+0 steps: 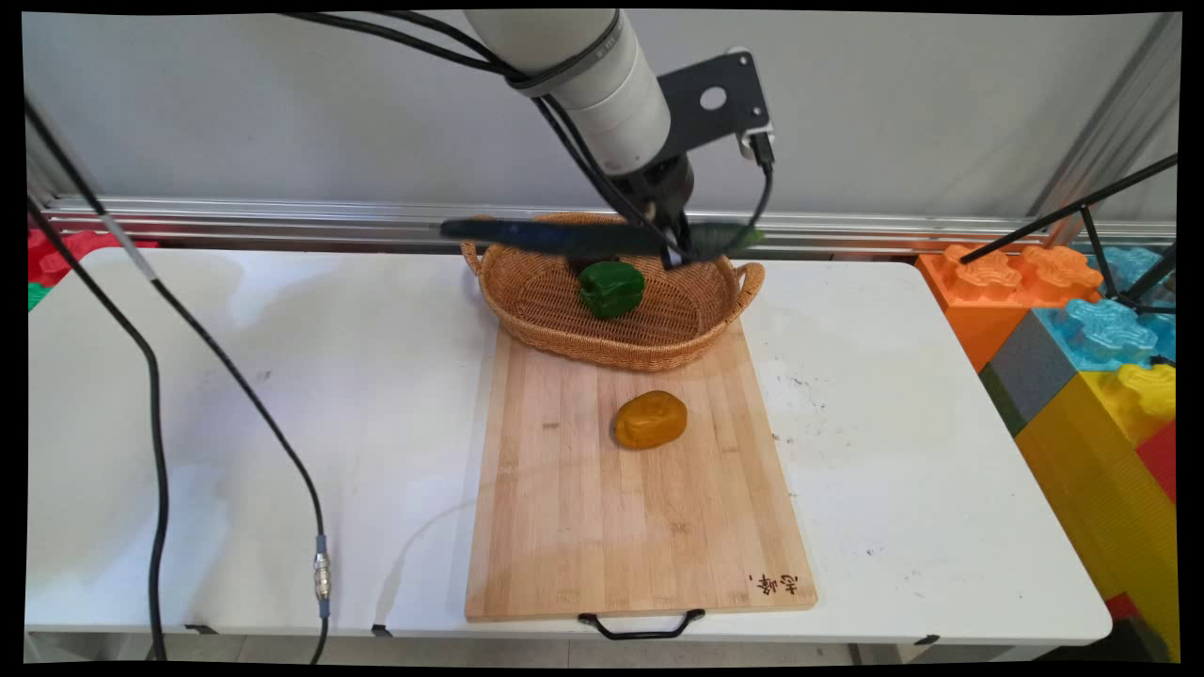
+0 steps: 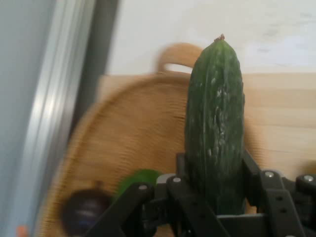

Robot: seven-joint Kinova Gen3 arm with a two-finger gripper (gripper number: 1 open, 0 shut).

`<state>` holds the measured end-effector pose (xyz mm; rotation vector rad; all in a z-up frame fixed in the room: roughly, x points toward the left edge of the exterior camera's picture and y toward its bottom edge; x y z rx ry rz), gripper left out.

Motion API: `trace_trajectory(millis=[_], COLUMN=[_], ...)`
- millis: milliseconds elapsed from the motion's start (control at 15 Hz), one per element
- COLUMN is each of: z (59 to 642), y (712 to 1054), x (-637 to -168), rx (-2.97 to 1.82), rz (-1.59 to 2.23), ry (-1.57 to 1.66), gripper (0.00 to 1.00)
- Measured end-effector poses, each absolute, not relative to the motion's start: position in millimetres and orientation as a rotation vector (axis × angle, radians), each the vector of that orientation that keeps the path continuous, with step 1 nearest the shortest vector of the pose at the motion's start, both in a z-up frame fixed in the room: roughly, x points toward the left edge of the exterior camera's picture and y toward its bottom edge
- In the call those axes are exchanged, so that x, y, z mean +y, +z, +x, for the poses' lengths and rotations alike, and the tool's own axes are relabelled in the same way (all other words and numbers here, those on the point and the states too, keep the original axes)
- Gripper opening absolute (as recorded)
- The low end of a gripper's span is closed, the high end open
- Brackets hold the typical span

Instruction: Place the picked object on the cutting board

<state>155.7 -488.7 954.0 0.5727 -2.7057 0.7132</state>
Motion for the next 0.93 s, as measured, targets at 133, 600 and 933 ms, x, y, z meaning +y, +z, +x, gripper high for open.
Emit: trace_trajectory(millis=[133,600,933], z=[144,125,123], y=[960,938,878], x=[-459,-393,-372], rx=[-2.718,-2.739,-2.726], rz=[0.612,0.732,0.806], ry=[0.611,0.375,0.276], gripper=[0.0,0.0,0.0])
